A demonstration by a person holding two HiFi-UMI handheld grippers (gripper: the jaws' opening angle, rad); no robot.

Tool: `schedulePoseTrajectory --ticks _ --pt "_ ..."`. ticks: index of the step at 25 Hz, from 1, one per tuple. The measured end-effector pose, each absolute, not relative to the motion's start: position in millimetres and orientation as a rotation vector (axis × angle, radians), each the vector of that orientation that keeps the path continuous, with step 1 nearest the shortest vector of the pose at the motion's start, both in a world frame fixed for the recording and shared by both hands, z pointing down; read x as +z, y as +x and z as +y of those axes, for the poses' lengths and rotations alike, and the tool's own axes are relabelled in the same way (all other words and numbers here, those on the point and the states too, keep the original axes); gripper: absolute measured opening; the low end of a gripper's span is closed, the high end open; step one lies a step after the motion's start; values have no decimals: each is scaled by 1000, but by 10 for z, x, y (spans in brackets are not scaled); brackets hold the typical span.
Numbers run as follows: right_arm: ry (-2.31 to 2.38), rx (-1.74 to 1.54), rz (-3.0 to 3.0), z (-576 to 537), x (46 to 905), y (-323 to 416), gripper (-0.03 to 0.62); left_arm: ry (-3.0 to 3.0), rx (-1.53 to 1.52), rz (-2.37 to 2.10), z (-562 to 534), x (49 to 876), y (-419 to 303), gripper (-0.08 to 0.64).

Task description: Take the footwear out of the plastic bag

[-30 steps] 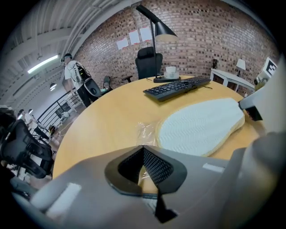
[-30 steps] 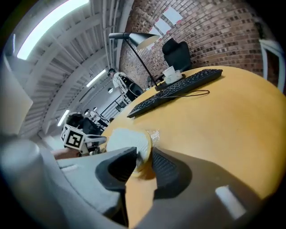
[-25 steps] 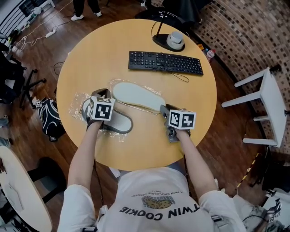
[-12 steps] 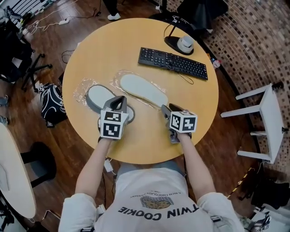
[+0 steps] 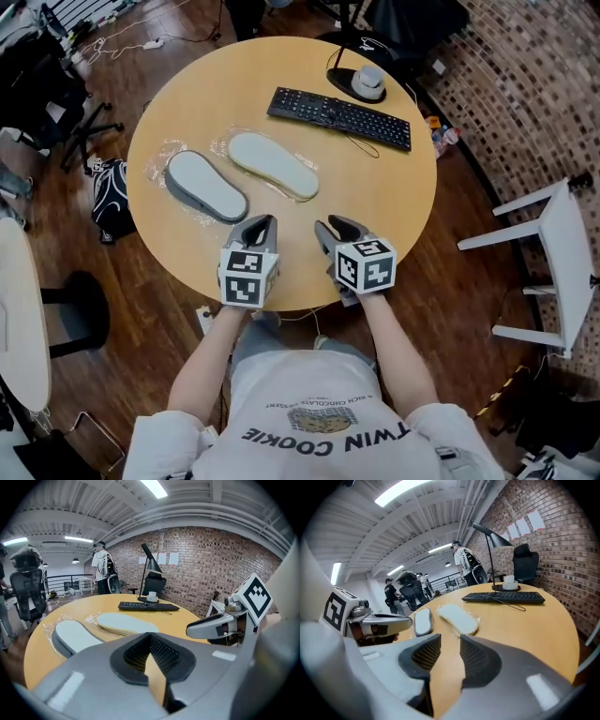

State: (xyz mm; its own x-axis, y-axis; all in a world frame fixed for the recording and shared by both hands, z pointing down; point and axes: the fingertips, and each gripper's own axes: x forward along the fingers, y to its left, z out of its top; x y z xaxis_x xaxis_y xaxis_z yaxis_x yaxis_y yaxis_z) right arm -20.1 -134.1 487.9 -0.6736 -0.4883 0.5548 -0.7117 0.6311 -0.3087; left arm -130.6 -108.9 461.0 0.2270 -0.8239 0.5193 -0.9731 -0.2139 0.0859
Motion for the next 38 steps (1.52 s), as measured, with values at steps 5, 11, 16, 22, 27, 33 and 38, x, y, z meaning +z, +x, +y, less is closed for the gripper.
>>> schedulePoseTrajectory --ticks 5,11,16,22,27,33,38 --pt "851 666 -2531 -828 4736 219 115 2094 496 -1702 -617 4599 -585 2" --pt "723 603 -2596 -141 4706 694 96 2042 484 -1774 2 4612 124 2" --pt "651 593 -2626 382 4620 981 74 1999 513 -1810 487 4535 517 2" --pt "622 575 -2665 872 4526 1116 42 1981 517 -1824 898 4465 778 2" --pt "636 568 -2678 1267 4489 1155 18 1983 513 -1828 1310 4439 876 2" --pt "648 533 -2658 1912 4518 1208 15 1985 475 -1844 1923 4443 935 2" --pt "663 524 -2631 2454 4534 1257 14 1980 429 -1836 2480 4466 992 2"
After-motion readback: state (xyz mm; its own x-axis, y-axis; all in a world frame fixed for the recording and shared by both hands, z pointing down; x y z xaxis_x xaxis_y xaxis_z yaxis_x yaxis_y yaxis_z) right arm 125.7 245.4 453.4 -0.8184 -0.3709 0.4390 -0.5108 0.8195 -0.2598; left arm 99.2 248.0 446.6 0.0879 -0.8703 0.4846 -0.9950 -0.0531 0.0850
